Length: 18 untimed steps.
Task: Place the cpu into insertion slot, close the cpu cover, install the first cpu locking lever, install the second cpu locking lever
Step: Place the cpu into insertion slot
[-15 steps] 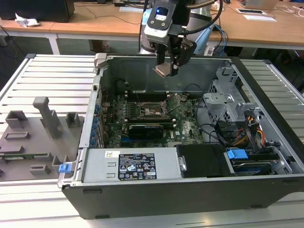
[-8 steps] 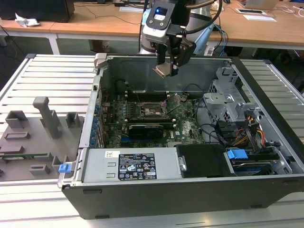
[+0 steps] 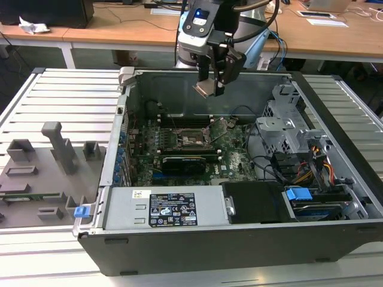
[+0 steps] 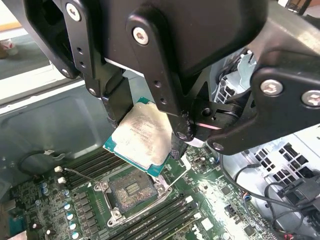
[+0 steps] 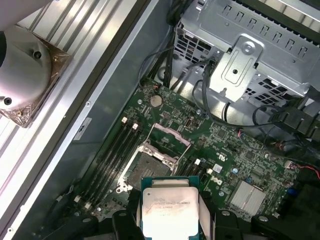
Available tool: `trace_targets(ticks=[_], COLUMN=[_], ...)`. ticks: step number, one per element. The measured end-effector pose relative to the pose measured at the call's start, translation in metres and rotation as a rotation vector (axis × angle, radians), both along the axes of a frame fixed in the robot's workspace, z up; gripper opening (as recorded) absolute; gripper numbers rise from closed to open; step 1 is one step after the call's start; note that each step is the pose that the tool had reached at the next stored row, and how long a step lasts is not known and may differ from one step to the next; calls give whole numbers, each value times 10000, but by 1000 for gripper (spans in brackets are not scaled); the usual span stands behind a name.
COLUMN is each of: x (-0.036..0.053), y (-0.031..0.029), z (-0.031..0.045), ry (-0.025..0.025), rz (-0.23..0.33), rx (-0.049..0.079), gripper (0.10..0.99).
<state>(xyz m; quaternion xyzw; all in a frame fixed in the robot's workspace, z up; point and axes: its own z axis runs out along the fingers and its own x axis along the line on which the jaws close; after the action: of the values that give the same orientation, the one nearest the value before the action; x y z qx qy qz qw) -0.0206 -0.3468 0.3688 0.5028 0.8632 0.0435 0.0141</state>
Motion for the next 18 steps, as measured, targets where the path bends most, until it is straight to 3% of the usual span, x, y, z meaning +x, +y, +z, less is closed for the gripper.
trace_targets(ticks=[7,18], x=[-8,-45], y=[0,0], z=[-11,-16], ry=[1,1], rz=[-827,-1294], rx=[-2,0], gripper=[541,541])
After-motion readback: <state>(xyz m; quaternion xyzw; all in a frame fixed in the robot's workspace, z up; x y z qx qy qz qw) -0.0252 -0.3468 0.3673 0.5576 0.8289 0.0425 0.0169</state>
